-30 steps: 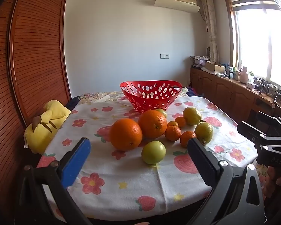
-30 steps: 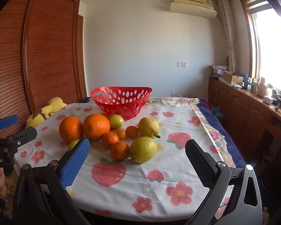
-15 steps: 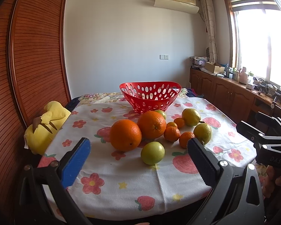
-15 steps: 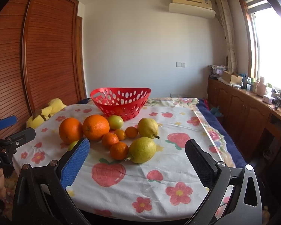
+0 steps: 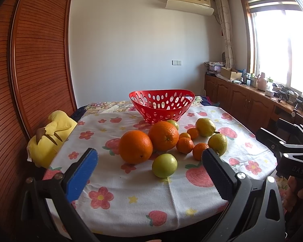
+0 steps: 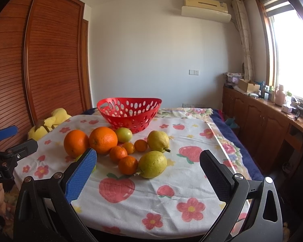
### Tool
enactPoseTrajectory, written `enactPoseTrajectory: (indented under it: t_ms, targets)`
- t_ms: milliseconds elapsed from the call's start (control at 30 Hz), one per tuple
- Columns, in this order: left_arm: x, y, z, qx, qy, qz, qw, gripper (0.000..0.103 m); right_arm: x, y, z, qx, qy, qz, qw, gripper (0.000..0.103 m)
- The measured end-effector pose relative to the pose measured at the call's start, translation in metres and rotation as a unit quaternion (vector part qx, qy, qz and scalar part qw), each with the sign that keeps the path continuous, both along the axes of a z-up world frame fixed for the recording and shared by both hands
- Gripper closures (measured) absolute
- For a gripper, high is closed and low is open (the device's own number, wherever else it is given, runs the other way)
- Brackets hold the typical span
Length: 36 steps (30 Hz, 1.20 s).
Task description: Organize fruits
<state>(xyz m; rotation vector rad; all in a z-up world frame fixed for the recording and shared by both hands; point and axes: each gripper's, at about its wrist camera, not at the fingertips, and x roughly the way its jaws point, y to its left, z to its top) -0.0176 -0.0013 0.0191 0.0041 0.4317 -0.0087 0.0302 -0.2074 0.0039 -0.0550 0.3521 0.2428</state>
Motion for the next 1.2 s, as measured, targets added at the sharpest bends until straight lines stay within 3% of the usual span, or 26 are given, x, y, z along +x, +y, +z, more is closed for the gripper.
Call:
enactPoseTrajectory:
  t_ms: [1200]
  targets:
    - [-0.0031,-0.002,0.0088,0.003,-0.006,-0.004,1.0,0.0,0.0004,-0.0002,0.0023,0.001,-0.002,0.0,1.0,0.0]
